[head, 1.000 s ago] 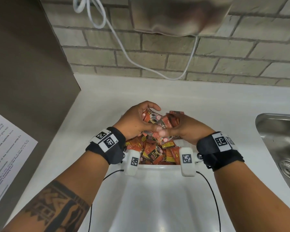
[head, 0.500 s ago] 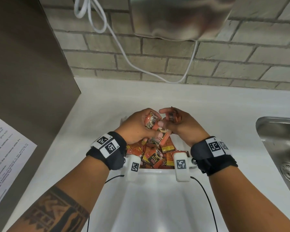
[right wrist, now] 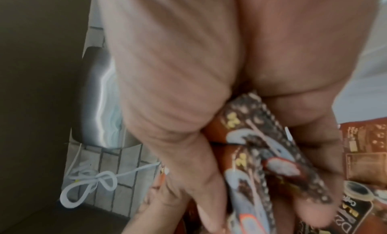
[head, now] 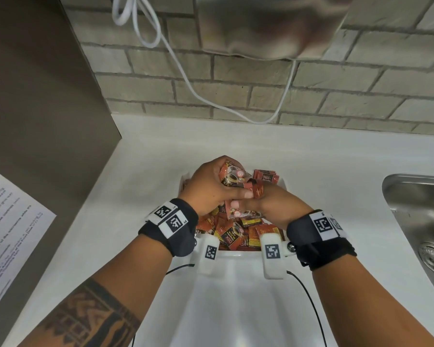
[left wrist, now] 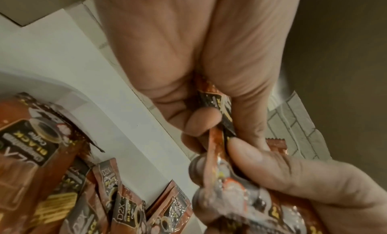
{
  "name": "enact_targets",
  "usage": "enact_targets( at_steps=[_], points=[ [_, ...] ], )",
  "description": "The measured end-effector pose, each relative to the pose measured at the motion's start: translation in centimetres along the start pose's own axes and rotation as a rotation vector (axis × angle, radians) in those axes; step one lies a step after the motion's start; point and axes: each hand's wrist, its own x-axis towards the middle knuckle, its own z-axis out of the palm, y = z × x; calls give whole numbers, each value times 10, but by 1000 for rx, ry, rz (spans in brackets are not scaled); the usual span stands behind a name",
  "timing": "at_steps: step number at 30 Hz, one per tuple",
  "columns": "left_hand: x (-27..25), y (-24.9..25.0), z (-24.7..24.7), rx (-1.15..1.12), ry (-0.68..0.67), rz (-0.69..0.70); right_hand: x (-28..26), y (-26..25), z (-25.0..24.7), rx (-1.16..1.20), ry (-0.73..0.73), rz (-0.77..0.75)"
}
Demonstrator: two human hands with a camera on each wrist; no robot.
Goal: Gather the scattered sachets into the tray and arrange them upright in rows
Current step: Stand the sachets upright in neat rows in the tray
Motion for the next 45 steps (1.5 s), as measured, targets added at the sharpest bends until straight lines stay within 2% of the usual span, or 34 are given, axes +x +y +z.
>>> enact_targets(
  at_steps=[5, 7, 11, 13, 15, 17, 19, 21, 26, 29, 32, 35, 38, 40, 43, 45],
  points=[
    [4, -7, -13, 53, 59, -76, -8, 3, -7, 258, -3, -22],
    [3, -8, -20, 29, 70, -81, -5, 7, -9, 408, 73, -15],
    [-1, -1, -26, 53, 21, -67, -1, 5, -12, 447, 249, 31],
    [-3, 3, -24, 126, -45, -34, -1, 2, -13, 461, 226, 31],
    [-5, 6, -17, 179, -81, -4, -1, -3, -10, 386, 131, 38],
    [-6, 9, -11, 221, -85, 19, 1, -3, -6, 236, 76, 65],
    [-6, 11, -7, 262, -63, 53, 2, -3, -4, 215, 52, 75],
    [-8, 14, -4, 313, -89, 116, -1, -3, -4, 285, 62, 91],
    [-13, 22, 11, 595, -295, 305, -4, -10, 1, 644, 105, 100],
    [-11, 20, 17, 724, -247, 411, -5, -12, 5, 713, 79, 128],
    [-11, 18, 17, 779, -197, 470, -11, -13, 3, 656, 13, 172],
    [-14, 21, 19, 847, -221, 484, -16, -11, -1, 629, -17, 201],
    [-11, 22, 22, 801, -256, 485, -21, -11, -4, 647, -8, 215],
    [-8, 22, 22, 810, -240, 473, -25, -14, -4, 541, 86, 173],
    [-3, 23, 21, 840, -180, 459, -29, -19, -10, 197, 309, 26],
    [-2, 29, 23, 789, -155, 464, -29, -17, -18, 118, 373, -50]
  ],
)
